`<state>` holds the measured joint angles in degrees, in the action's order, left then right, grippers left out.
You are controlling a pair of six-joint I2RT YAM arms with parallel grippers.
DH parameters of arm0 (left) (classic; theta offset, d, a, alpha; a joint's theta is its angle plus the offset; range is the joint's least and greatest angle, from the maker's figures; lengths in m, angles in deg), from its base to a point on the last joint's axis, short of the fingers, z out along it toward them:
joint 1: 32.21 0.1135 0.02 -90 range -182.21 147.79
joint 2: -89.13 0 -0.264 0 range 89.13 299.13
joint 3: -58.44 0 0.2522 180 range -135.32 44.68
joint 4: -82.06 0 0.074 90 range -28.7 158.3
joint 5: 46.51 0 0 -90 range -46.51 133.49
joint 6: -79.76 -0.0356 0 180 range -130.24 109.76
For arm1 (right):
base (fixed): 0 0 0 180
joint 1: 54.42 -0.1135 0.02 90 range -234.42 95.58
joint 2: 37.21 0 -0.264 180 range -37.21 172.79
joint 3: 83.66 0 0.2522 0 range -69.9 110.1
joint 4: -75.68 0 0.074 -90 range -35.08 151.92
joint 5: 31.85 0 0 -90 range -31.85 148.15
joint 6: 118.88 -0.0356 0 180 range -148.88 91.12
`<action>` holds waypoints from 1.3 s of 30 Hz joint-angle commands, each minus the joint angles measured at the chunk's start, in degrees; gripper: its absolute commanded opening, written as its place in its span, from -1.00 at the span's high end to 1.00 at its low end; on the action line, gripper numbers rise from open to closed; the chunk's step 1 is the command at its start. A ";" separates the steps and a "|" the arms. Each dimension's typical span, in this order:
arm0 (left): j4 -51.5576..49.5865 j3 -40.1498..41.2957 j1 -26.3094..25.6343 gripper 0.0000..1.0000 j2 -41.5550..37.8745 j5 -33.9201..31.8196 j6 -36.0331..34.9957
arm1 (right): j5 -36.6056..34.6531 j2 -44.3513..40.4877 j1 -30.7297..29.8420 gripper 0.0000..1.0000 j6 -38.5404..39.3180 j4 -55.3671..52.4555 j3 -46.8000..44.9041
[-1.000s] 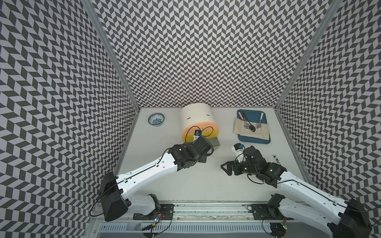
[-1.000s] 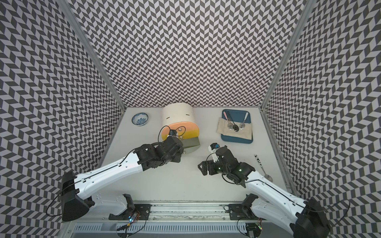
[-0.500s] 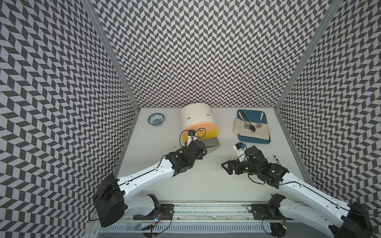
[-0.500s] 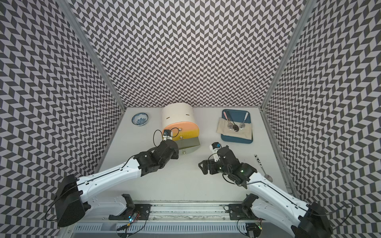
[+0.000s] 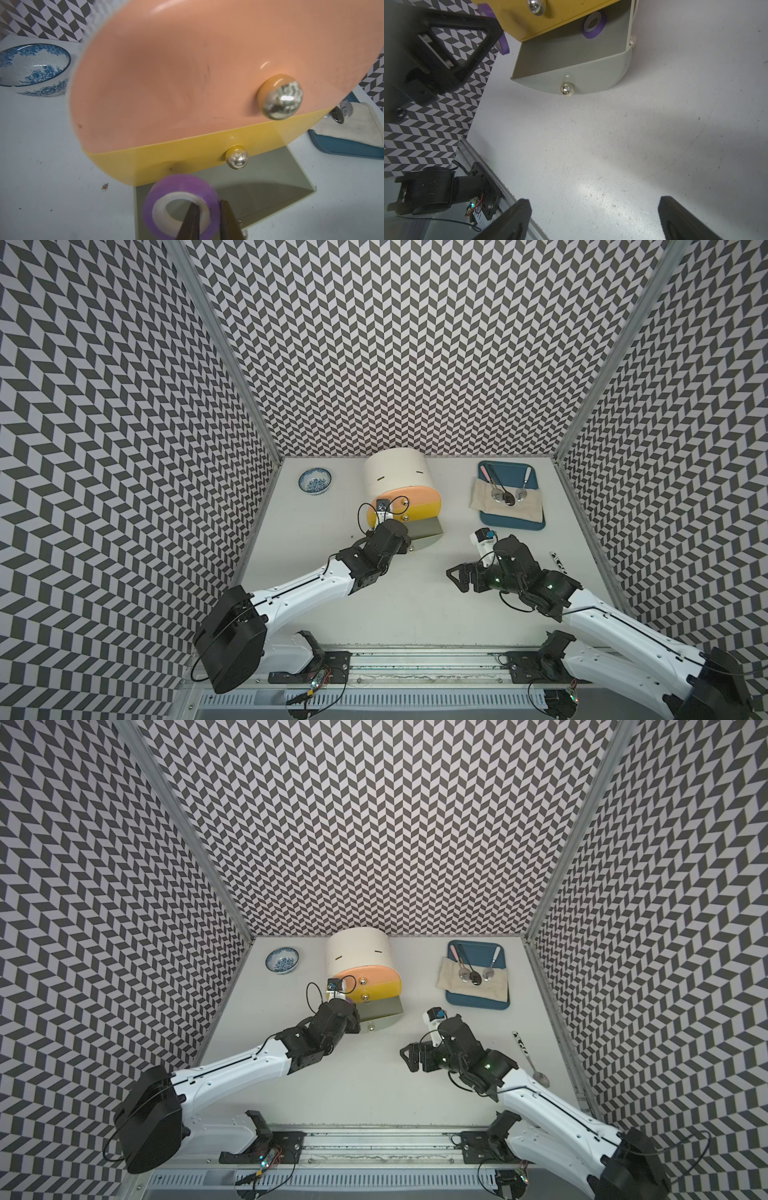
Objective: Place the transparent tape into the drawer according to color
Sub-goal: Place the tape in the drawer.
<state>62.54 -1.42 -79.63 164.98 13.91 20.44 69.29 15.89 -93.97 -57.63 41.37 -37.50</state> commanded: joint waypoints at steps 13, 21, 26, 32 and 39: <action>2.37 0.58 0.32 -0.11 -1.45 2.83 -1.14 | 0.52 0.92 0.35 -1.00 -0.43 3.05 -0.10; -0.77 -0.29 0.39 -0.45 -8.98 7.44 -1.77 | 2.57 4.56 0.26 -1.00 1.14 3.82 1.51; -5.06 -1.58 0.47 -0.84 -14.33 9.82 -2.77 | 2.49 5.39 0.26 -1.00 0.68 6.26 1.59; -11.33 -6.23 3.01 -1.00 -19.52 14.53 -4.01 | 2.25 7.12 -0.63 -1.00 0.10 9.31 2.12; -17.55 -15.68 11.99 -1.00 -18.68 23.38 -6.95 | -2.40 9.89 -4.37 -1.00 -0.56 12.51 3.94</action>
<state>49.25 -13.71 -70.82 145.88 31.63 15.89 69.60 25.01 -97.01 -57.65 48.86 -35.60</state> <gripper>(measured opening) 0.992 0.994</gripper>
